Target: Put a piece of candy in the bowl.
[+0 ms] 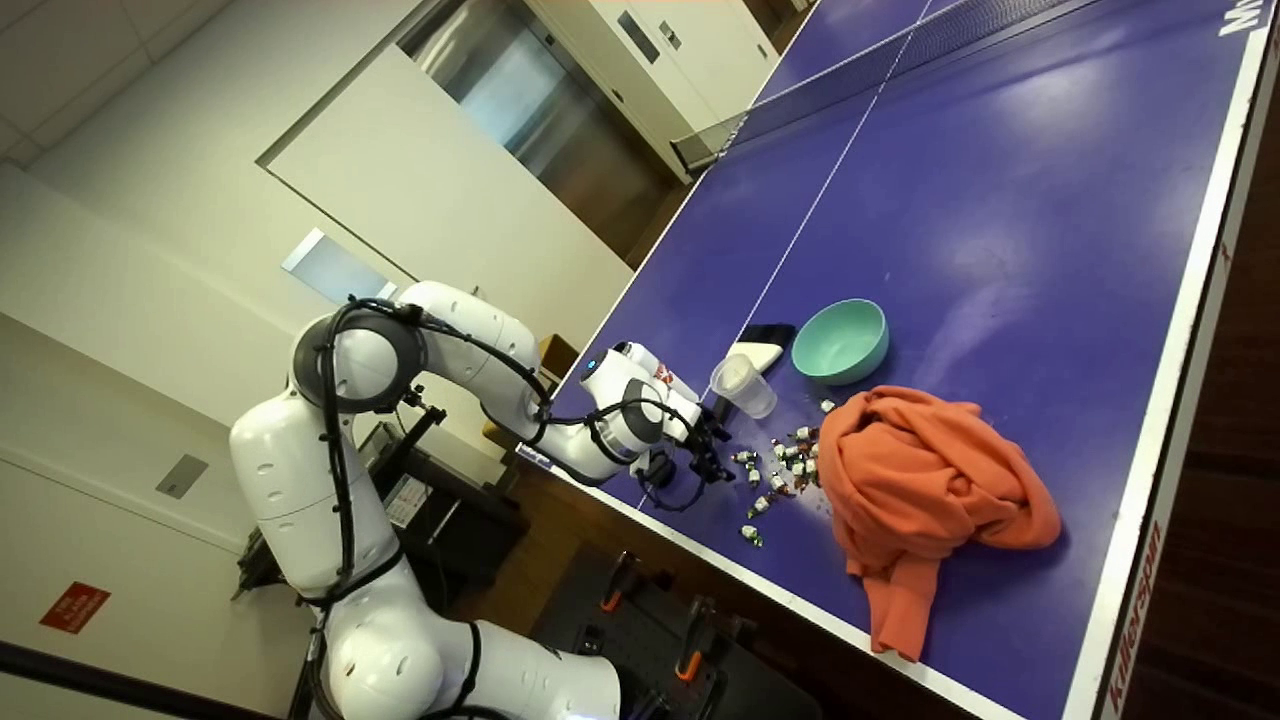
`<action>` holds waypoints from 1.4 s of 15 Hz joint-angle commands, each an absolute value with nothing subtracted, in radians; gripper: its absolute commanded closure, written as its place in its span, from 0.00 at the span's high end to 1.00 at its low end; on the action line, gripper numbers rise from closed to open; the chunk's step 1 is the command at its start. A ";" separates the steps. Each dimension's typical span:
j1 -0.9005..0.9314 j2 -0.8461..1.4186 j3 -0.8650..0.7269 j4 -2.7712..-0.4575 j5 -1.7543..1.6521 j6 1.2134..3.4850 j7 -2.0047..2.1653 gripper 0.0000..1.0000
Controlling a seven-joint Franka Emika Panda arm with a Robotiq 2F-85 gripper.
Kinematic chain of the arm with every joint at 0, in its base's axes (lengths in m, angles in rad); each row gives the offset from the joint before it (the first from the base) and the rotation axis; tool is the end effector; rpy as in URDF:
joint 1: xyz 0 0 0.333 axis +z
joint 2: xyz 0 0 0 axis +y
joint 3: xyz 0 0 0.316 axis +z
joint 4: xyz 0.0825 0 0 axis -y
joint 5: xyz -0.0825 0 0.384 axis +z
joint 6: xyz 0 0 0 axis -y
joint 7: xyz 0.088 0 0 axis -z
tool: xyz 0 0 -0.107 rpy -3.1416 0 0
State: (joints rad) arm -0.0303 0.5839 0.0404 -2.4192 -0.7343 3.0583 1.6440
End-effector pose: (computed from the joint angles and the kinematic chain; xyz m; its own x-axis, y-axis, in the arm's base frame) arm 0.4513 0.0600 0.0789 0.6101 -0.7889 0.0734 -0.7886 -0.6136 -0.0403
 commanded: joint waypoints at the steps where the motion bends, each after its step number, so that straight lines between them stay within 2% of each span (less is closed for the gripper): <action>1: 0.031 0.614 -0.017 -2.389 -0.748 3.104 1.691 0.74; 9: 0.107 0.606 -0.095 -2.392 -0.742 3.157 1.696 0.12; 11: 0.127 0.596 -0.116 -2.400 -0.742 3.167 1.693 0.00; 15: 0.180 0.528 -0.163 -2.448 -0.752 3.154 1.690 0.00; 21: 0.324 0.259 -0.318 -2.583 -0.800 3.087 1.692 0.00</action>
State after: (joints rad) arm 0.2418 0.4467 -0.2293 -2.4792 -0.7495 3.1350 1.6581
